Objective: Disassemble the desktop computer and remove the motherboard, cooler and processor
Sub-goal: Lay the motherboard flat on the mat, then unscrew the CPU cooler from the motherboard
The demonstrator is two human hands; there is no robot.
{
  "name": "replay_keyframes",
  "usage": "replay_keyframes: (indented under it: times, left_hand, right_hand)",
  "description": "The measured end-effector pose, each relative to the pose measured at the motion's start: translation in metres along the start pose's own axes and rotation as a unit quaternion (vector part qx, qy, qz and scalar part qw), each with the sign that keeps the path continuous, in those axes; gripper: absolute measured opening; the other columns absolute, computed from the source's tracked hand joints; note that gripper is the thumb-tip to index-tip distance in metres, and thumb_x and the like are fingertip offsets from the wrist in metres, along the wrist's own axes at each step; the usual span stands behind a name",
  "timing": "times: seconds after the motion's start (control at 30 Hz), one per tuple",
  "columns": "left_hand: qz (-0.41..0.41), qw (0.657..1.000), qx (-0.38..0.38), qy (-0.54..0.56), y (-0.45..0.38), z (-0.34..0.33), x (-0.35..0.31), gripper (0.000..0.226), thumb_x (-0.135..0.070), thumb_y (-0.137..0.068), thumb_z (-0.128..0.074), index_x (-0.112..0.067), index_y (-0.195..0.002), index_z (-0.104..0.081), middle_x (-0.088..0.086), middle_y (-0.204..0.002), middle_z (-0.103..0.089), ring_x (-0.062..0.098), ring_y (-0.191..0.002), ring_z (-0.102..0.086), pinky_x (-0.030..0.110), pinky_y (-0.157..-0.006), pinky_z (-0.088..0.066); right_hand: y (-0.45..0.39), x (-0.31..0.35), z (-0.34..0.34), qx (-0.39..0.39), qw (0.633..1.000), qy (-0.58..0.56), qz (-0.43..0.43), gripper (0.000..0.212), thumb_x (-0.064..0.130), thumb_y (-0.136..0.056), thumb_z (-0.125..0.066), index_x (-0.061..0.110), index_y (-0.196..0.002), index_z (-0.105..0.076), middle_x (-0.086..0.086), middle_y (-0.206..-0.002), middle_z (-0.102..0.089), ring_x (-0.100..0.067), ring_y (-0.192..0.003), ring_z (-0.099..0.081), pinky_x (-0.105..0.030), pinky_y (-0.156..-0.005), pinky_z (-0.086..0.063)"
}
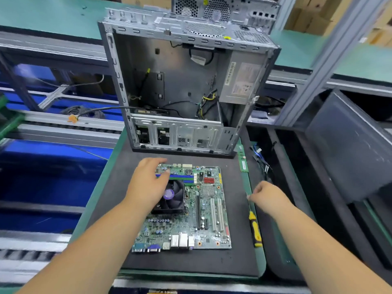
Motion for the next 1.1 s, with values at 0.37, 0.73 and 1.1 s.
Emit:
replay_keyframes:
  times: [0.37, 0.73, 1.1]
  left_hand:
    - [-0.026, 0.999, -0.008, -0.021, 0.056, -0.037, -0.052, 0.029, -0.016, -0.089, -0.061, -0.027, -0.114, -0.067, -0.007, -0.113, -0.053, -0.001, -0.101, -0.048, 0.013, -0.087, -0.034]
    - [0.039, 0.996, -0.079, -0.011, 0.093, -0.016, -0.063, 0.031, -0.011, -0.087, -0.059, -0.034, -0.108, -0.065, -0.011, -0.117, -0.054, 0.008, -0.107, -0.053, 0.024, -0.089, -0.041]
    - [0.036, 0.997, -0.069, -0.025, 0.093, -0.004, -0.046, 0.036, -0.008, -0.083, -0.060, -0.035, -0.106, -0.064, -0.016, -0.103, -0.051, 0.010, -0.100, -0.051, 0.022, -0.081, -0.038]
  right_hand:
    - [-0.002, -0.016, -0.045, 0.171, 0.966, 0.178, 0.077, 0.034, 0.043, -0.077, -0.076, 0.014, -0.075, -0.058, 0.002, -0.063, -0.067, -0.015, -0.063, -0.067, -0.024, -0.062, -0.051]
    - [-0.012, -0.018, -0.018, 0.092, 0.983, -0.121, 0.103, 0.022, 0.023, -0.083, -0.047, 0.014, -0.102, -0.054, -0.007, -0.085, -0.066, -0.026, -0.069, -0.070, -0.033, -0.073, -0.056]
    - [0.014, 0.034, 0.021, -0.015, 0.922, -0.328, 0.204, 0.019, 0.027, -0.081, -0.075, 0.025, -0.085, -0.057, 0.008, -0.080, -0.060, -0.007, -0.058, -0.051, -0.016, -0.042, -0.036]
Point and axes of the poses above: each hand's wrist, its own y-axis away from the middle knuckle, its own z-axis out of the back of the hand, x = y × z, the point moved 9 cm from there along -y, towards the middle knuckle
